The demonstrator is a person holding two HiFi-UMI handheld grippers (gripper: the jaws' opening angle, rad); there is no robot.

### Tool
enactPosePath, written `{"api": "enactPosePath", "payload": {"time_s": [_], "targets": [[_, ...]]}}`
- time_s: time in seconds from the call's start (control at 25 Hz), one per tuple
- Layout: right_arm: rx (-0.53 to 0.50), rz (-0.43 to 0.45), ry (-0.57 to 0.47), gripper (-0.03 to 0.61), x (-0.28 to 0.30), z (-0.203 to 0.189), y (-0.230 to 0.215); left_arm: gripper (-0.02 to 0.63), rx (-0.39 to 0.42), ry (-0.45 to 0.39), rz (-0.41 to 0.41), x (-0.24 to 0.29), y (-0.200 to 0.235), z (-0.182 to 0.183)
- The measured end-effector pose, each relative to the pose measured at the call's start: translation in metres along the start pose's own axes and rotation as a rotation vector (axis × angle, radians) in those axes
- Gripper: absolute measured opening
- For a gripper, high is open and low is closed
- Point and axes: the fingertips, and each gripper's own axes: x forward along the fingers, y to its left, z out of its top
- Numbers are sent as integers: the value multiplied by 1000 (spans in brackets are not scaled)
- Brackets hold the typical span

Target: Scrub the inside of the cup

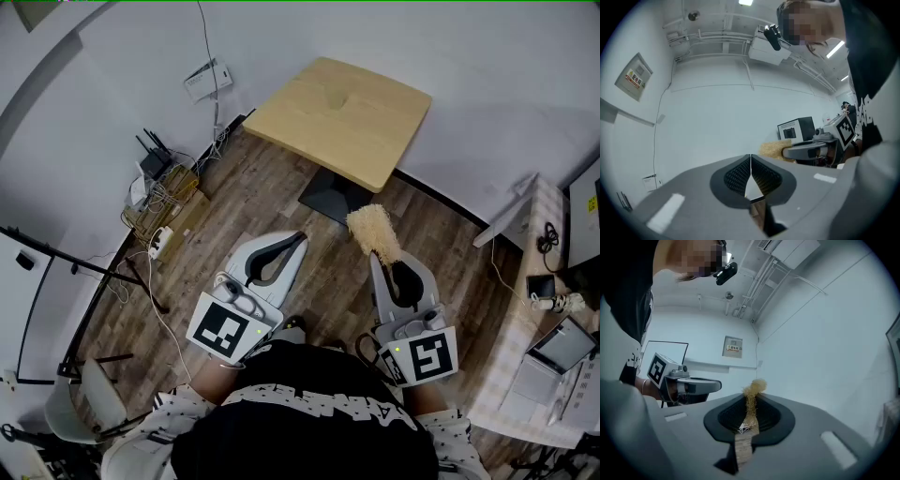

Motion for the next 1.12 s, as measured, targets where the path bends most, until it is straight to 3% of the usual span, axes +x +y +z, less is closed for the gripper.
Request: {"api": "enactPosePath", "payload": {"time_s": [0.72, 0.92, 1.12], "targets": [[67, -37, -16, 58, -3, -4, -21, 6, 39, 19, -6, 4, -5, -2], [61, -26, 1, 60, 2, -12, -23, 5, -3, 9, 22, 12, 9, -10], [19, -127, 30, 61, 9, -14, -53, 5, -66, -47, -54, 43, 19, -20]]}}
